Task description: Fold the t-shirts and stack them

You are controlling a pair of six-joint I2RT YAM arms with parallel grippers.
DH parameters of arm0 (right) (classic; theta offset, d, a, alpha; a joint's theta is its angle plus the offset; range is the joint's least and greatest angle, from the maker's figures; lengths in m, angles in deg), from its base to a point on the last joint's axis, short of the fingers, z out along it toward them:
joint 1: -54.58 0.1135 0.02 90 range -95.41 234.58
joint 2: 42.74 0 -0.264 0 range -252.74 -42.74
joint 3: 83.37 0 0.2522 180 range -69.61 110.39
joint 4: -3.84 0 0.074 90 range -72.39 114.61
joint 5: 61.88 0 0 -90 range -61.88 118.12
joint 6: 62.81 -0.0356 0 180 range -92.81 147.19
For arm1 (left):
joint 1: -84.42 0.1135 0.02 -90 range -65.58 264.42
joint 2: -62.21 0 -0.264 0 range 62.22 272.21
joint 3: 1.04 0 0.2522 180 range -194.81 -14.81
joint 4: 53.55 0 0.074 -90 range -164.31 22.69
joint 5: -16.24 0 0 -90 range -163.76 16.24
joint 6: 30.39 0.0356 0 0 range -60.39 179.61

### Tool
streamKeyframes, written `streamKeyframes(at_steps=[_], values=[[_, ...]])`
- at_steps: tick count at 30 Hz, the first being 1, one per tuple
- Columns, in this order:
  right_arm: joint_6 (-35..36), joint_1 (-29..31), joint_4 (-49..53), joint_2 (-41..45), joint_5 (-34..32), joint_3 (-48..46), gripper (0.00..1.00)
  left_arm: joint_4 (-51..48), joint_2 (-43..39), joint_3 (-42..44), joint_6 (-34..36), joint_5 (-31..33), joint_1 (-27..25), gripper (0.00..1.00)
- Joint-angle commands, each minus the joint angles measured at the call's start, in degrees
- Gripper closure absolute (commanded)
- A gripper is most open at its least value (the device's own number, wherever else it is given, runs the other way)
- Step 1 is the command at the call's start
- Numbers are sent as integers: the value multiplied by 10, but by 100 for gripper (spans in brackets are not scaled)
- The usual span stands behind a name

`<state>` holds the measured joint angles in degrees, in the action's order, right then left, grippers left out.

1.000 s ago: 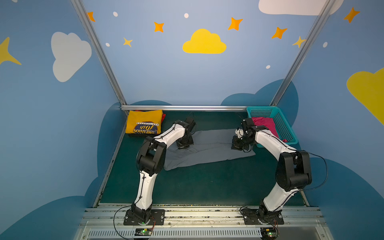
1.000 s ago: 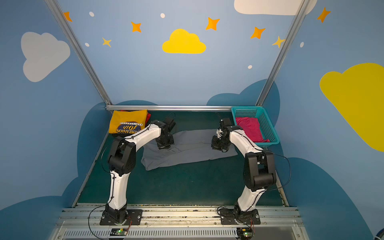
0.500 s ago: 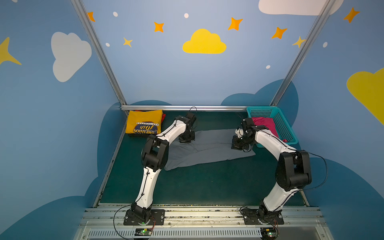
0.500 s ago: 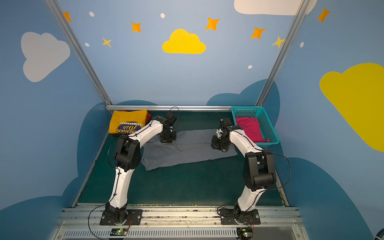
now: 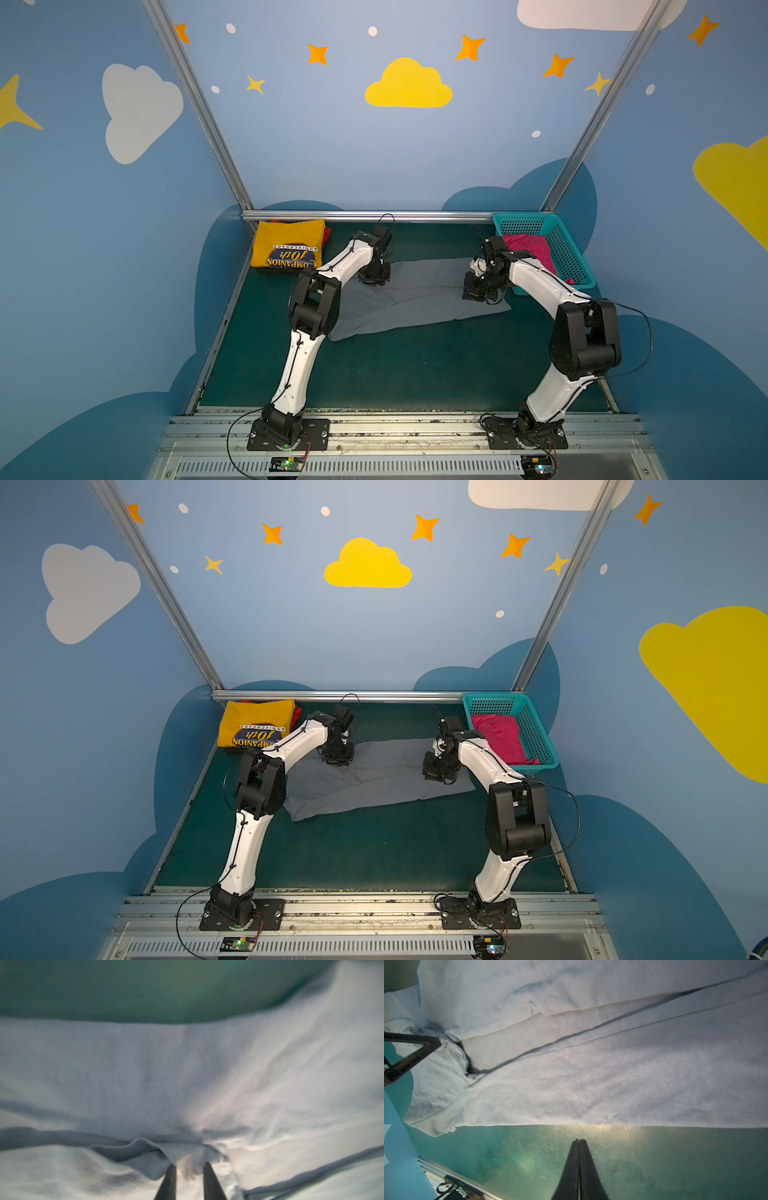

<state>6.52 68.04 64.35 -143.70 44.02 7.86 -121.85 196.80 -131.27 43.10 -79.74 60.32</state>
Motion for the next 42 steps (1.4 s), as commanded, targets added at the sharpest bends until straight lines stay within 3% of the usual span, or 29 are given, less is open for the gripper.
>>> streamKeyframes(at_steps=[1,3,7,12,14,19,22,25,29,32,34,42], values=[[6,3,25,-18,0,37,90,23,-8,-25,-17,-6,3,51],[11,3,34,-26,-3,55,87,37,-17,-32,-32,-2,4,42],[30,2,57,-57,-27,113,76,61,-46,-37,-62,12,8,37],[59,-2,97,-142,-63,218,73,96,-129,31,-92,60,9,33],[66,-6,113,-186,-68,267,78,111,-170,83,-113,75,10,38],[76,-7,149,-289,-83,382,100,123,-251,226,-166,90,15,76],[76,-8,163,-334,-94,424,100,127,-272,292,-187,89,18,87],[75,-7,182,-366,-103,447,100,131,-274,344,-205,90,20,88],[72,-5,189,-377,-116,430,100,132,-266,379,-220,97,26,87],[69,-6,178,-373,-130,394,86,146,-258,400,-228,89,33,86],[66,-8,173,-369,-141,368,83,152,-247,408,-229,82,36,85],[53,-16,113,-284,-139,201,82,136,-174,385,-216,78,43,83]])
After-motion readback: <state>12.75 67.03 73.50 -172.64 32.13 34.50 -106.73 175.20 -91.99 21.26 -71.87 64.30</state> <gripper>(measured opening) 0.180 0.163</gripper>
